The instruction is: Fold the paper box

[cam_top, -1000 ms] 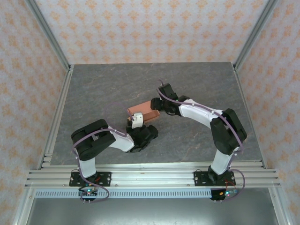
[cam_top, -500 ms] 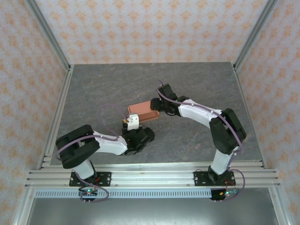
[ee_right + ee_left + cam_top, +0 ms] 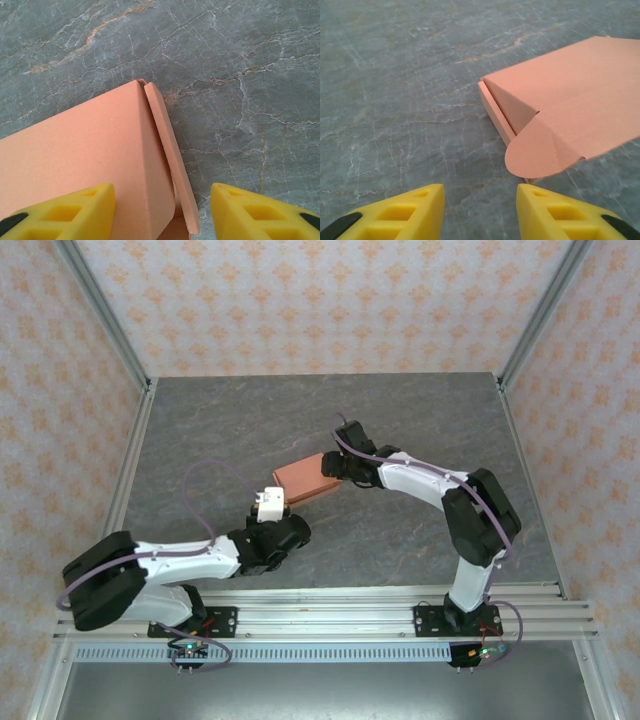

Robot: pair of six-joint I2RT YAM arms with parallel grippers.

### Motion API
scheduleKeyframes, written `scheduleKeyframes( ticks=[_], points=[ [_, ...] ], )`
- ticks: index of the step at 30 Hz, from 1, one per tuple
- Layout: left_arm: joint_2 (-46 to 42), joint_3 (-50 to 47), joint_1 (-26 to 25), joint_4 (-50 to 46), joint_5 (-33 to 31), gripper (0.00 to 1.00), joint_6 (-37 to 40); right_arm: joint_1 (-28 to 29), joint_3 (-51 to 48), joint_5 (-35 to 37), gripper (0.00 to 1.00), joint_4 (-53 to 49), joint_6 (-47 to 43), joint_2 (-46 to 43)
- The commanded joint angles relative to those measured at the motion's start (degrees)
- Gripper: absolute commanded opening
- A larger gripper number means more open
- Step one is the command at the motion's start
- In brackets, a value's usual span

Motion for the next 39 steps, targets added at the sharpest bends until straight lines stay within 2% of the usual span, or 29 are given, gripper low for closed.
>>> scheduleKeyframes(
  ticks=[1, 5, 9, 12, 15, 19, 25, 39],
  points=[
    [-5.54, -0.80, -0.31, -9.59, 7.19, 0.44, 1.94, 0.47, 1.41, 1.74, 0.52, -0.36, -0.09, 0.98],
    [-13.66, 0.47, 1.24, -15.96, 14.59, 0.47, 3.25, 0.47, 1.63, 2.02, 0.52, -0.45, -0.60, 1.24],
    [-17.91, 3.09, 10.62, -17.15, 29.12, 0.48, 4.44, 0.48, 2.01, 2.45, 0.52, -0.74, -1.53, 1.49],
    [-15.01, 6.10, 17.71, -15.26, 36.59, 0.48, 5.03, 0.47, 2.36, 2.65, 0.52, -1.25, -2.40, 1.69],
    [-9.63, 9.57, 22.40, -12.09, 40.93, 0.49, 5.44, 0.51, 2.55, 2.83, 0.52, -1.70, -2.98, 1.76],
    [1.05, 14.77, 25.97, -8.69, 41.62, 0.51, 6.25, 0.48, 2.63, 3.52, 0.52, -2.21, -3.69, 1.88],
    [15.28, 21.23, 27.31, -6.03, 39.32, 0.51, 9.15, 0.47, 2.57, 4.02, 0.52, -2.41, -4.21, 2.65],
    [20.17, 16.39, 26.61, -0.85, 37.83, 0.51, 9.33, 0.40, -1.08, 5.80, 0.53, 1.24, -8.08, 5.68]
  ],
)
